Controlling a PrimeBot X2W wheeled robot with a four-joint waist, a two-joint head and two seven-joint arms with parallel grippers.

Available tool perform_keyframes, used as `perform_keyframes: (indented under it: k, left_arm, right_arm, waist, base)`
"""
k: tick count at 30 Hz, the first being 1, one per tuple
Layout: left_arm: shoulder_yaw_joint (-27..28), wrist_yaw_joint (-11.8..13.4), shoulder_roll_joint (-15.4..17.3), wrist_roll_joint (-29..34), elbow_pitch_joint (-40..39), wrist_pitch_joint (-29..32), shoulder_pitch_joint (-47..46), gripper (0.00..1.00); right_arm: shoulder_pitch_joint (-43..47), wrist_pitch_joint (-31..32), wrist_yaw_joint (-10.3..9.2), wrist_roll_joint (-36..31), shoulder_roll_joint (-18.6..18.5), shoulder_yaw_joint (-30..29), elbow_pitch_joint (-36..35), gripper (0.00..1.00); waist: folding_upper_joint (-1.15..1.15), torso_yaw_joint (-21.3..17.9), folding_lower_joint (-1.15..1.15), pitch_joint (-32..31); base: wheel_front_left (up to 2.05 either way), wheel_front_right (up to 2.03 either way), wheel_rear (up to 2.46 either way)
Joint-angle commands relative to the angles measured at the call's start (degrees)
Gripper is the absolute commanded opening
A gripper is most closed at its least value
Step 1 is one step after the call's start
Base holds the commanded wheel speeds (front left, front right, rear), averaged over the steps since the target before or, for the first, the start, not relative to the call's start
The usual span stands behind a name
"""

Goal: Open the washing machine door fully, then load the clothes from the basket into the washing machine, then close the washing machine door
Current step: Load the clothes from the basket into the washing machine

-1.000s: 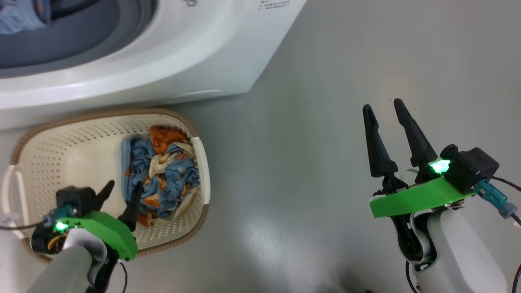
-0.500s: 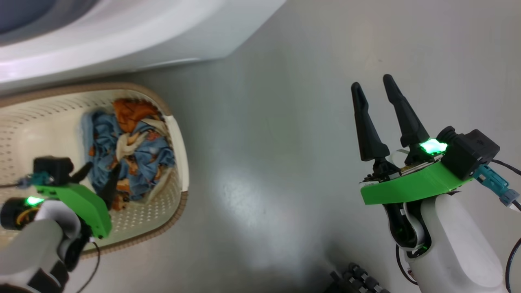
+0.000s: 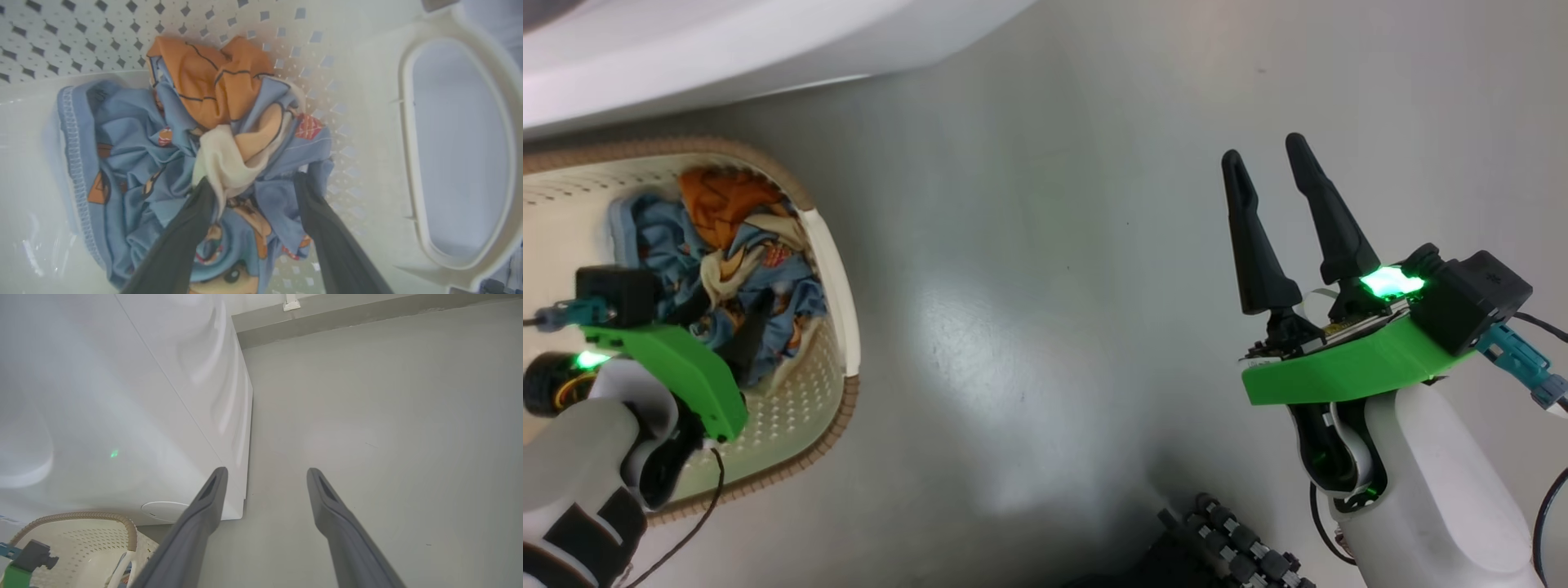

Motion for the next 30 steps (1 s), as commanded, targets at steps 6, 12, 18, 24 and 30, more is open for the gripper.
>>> perform_keyframes:
  k: [6, 12, 18, 24, 30]
  left_arm:
    - [-4.6, 0.0, 3.6, -3.6, -2.5, -1.0, -2.3, 1.00]
    - [-9.0, 0.0, 3.6, -5.6, -0.6, -1.9, -4.6, 0.92]
    - [-11.5, 0.0, 3.3, -7.4, 0.7, -2.4, -5.9, 0.00]
    - [-12.6, 0.0, 2.1, -9.7, 2.4, -4.8, -5.4, 0.00]
    - [-12.6, 0.0, 1.1, -11.8, 3.5, -7.2, -3.4, 0.00]
  right_arm:
    - [0.6, -0.5, 0.32, 0.9, -0.1, 1.9, -1.8, 1.00]
    - [0.8, -0.5, 0.32, 1.2, -0.1, 2.6, -2.3, 1.00]
    - [1.3, -0.5, 0.32, 1.2, -0.1, 2.3, -2.5, 1.00]
    - [1.2, -0.5, 0.32, 0.8, -0.1, 1.7, -2.1, 1.00]
    - [1.3, -0.5, 0.32, -0.4, -0.1, 1.4, -1.3, 1.00]
  waist:
    - [0.00, -0.8, 0.00, 1.3]
    - [0.00, -1.6, 0.00, 1.5]
    - [0.00, -2.1, 0.00, 0.9]
    - [0.00, -1.0, 0.00, -2.1]
    - [0.00, 0.2, 0.00, -6.0]
  base:
    - [0.00, 0.00, 0.00]
    - [0.00, 0.00, 0.00]
    - [0.00, 0.00, 0.00]
    - [0.00, 0.00, 0.00]
    - [0.00, 0.00, 0.00]
